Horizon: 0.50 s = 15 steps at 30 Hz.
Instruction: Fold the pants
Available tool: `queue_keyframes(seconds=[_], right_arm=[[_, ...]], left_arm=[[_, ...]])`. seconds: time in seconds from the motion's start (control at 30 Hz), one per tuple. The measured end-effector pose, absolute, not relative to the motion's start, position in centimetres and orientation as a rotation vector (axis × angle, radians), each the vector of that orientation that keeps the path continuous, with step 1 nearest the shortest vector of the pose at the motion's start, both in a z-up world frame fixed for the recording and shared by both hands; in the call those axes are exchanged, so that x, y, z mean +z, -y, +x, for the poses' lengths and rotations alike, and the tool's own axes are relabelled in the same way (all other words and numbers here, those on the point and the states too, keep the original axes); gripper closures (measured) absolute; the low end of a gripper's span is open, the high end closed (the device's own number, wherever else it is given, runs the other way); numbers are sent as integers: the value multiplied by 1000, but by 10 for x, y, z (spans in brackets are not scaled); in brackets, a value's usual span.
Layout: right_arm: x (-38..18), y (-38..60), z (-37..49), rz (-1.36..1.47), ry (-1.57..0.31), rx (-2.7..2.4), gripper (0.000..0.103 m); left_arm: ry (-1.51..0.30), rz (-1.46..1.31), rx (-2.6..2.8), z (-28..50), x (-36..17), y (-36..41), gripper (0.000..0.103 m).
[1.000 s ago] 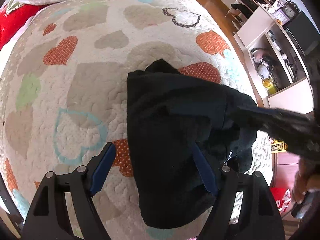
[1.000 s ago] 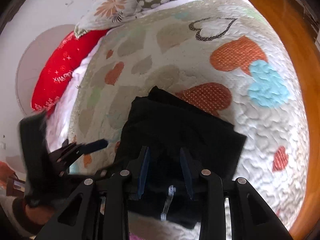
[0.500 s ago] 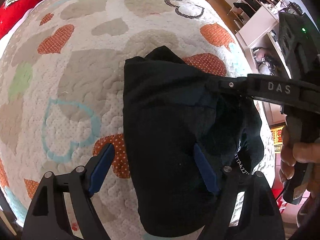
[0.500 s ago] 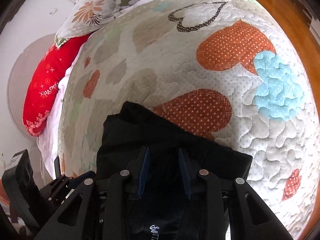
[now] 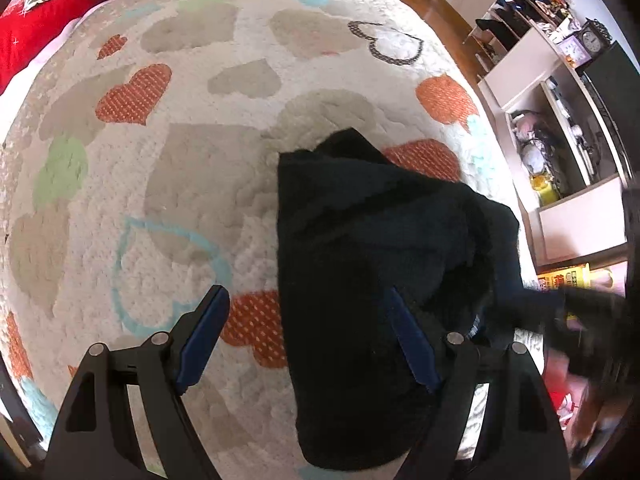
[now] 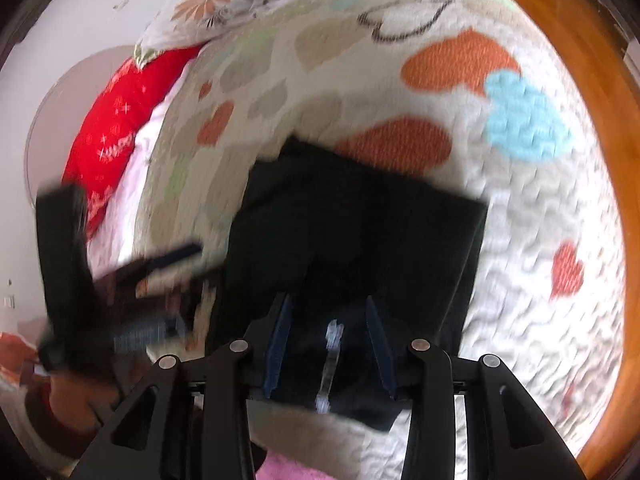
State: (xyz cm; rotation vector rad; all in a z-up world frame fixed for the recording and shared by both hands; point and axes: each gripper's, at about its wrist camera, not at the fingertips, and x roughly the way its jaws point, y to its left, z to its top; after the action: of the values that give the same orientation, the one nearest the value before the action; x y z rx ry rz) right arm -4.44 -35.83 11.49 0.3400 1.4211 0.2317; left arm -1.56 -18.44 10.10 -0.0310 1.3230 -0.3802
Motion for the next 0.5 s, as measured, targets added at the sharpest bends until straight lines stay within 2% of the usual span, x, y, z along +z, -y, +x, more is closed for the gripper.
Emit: queue_keyframes(seconds=[0.33, 0.5], right_arm=[[85, 351, -71, 351, -1449, 224, 63], [100, 356, -69, 346, -1430, 226, 64]], left_arm=[[-1315, 1, -392, 13, 83, 206, 22], [-1318, 4, -396, 17, 82, 209, 22]])
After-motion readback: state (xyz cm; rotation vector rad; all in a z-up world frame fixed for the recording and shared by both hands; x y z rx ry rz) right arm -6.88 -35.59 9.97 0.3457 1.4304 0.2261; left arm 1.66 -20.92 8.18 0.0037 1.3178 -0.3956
